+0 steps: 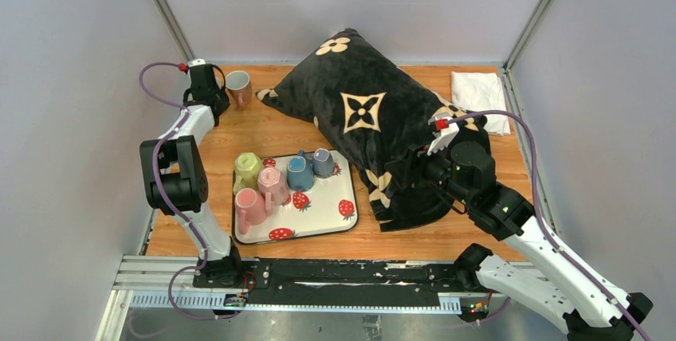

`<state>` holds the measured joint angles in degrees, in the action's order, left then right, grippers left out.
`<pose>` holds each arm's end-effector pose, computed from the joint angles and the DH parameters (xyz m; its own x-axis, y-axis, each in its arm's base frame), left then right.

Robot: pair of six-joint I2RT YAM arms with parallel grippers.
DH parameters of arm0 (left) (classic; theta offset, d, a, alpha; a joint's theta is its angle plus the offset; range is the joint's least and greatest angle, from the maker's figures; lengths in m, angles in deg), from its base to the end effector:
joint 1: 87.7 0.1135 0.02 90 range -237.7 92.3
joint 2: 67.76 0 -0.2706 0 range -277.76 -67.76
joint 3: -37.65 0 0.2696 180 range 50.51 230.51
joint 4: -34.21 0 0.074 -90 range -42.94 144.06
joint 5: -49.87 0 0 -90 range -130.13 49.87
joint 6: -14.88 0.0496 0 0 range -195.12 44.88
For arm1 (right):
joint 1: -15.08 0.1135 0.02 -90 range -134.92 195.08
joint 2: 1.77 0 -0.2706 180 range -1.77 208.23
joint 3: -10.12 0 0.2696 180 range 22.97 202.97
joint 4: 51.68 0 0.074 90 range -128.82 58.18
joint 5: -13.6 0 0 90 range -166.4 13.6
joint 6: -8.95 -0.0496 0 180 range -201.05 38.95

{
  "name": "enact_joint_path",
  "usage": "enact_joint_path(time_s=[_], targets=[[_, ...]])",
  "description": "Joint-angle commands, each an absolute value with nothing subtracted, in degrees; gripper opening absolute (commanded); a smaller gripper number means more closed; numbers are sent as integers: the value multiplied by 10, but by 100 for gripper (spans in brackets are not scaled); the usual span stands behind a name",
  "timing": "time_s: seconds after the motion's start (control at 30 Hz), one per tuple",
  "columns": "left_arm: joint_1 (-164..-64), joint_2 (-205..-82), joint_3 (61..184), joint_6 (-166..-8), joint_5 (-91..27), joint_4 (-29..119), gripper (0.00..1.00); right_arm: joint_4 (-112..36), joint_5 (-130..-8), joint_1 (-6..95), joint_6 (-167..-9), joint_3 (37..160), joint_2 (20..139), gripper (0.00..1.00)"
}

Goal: Turn the mug right side up
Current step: Place the cup at the corner of the board.

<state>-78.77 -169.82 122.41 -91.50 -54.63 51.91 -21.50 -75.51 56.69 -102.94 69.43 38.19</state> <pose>0.4267 0.0796 0.2280 -0.4441 -0.3462 -0.8264 -0.4984 0.8619 -0.0932 0.1403 0.1257 0.3534 -0.3822 0.1592 -0.9103 -0.5743 0.7308 0.3689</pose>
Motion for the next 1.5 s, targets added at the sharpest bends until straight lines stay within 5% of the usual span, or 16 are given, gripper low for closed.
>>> enact_joint_path(time_s=[0.0, 0.9, 1.13, 1.47], targets=[[-782, -1682, 1228, -922, -552, 445, 0, -211, -764, 573, -1035, 700, 374, 63], [-780, -1745, 1264, -920, -565, 452, 0, -205, -790, 573, -1031, 711, 399, 63], [-779, -1752, 1269, -915, -575, 464, 28, -207, -790, 574, -1027, 718, 409, 63], [-780, -1733, 1260, -916, -577, 468, 38, -211, -788, 573, -1032, 711, 405, 63]])
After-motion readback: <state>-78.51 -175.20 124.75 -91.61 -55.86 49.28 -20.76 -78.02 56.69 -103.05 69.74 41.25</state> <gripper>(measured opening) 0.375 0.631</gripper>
